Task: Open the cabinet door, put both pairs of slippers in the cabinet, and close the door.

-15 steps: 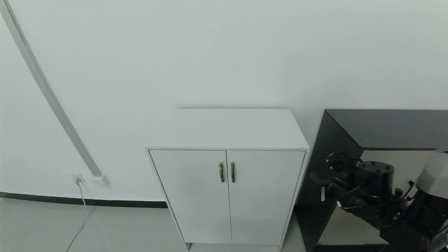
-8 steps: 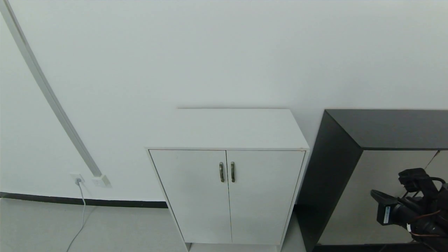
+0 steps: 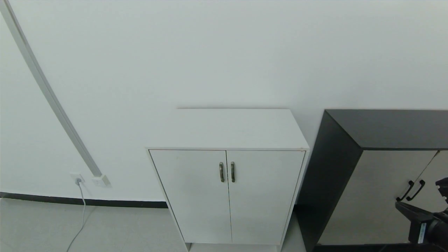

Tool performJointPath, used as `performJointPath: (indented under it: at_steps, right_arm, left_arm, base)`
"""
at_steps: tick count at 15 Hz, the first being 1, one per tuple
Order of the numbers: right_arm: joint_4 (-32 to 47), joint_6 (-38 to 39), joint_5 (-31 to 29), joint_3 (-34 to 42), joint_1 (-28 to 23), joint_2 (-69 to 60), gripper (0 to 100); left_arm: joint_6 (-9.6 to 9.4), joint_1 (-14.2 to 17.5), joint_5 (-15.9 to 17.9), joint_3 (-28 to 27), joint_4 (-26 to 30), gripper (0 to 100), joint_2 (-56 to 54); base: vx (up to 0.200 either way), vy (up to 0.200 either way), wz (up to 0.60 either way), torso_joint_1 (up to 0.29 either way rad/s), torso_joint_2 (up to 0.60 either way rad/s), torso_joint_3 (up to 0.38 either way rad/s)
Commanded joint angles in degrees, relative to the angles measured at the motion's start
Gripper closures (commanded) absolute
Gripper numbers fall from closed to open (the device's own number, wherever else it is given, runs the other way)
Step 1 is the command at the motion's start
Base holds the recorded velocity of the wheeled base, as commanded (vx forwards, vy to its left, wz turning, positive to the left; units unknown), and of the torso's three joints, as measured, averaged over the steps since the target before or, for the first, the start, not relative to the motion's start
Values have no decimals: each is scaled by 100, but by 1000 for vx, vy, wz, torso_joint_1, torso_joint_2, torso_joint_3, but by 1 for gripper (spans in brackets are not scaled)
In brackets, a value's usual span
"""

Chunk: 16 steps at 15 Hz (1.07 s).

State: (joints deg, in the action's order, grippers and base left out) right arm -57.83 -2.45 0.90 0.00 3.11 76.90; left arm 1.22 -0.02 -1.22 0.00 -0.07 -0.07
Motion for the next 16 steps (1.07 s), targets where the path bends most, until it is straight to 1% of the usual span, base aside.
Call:
performJointPath:
  at_steps: [1, 3, 4, 5, 8, 9, 10, 11, 13, 16]
  right_arm:
    - [1441, -1, 182, 0, 6, -1766, 100]
    - [2549, -1, 393, 0, 6, -2794, 100]
    - [2936, -1, 402, 0, 6, -3172, 100]
    - [3138, -1, 393, 0, 6, -3392, 100]
    - [4078, 43, 402, 0, 6, -4376, 100]
    - [4500, 43, 402, 0, 14, -4719, 100]
    - [4658, 43, 402, 0, 14, -4869, 100]
    - [5115, 43, 411, 0, 120, -5326, 100]
    - [5537, 25, 428, -9, 357, -5827, 100]
    - [5546, 34, 420, -18, 436, -5985, 100]
  left_arm:
    - [1, -6, -1, 0, -1, 100, 7]
    - [-8, -6, -1, 0, -1, 100, 7]
    - [1, 2, 8, 0, -1, 100, 7]
    - [1, -6, -1, 0, -1, 100, 7]
    - [-8, 2, 8, 0, -1, 100, 7]
    - [-8, 2, 8, 0, -1, 100, 7]
    - [-8, 2, 8, 0, -1, 100, 7]
    - [-8, -6, 8, 0, -1, 100, 7]
    - [-8, -6, 8, 0, -1, 100, 7]
    - [-8, -6, 8, 0, -1, 100, 7]
  base:
    - [0, 0, 0, 0, 0, 0]
    - [0, 0, 0, 0, 0, 0]
    - [0, 0, 0, 0, 0, 0]
    - [0, 0, 0, 0, 0, 0]
    - [0, 0, 0, 0, 0, 0]
    - [0, 0, 0, 0, 0, 0]
    - [0, 0, 0, 0, 0, 0]
    - [0, 0, 0, 0, 0, 0]
    - [0, 0, 0, 0, 0, 0]
    - [0, 0, 0, 0, 0, 0]
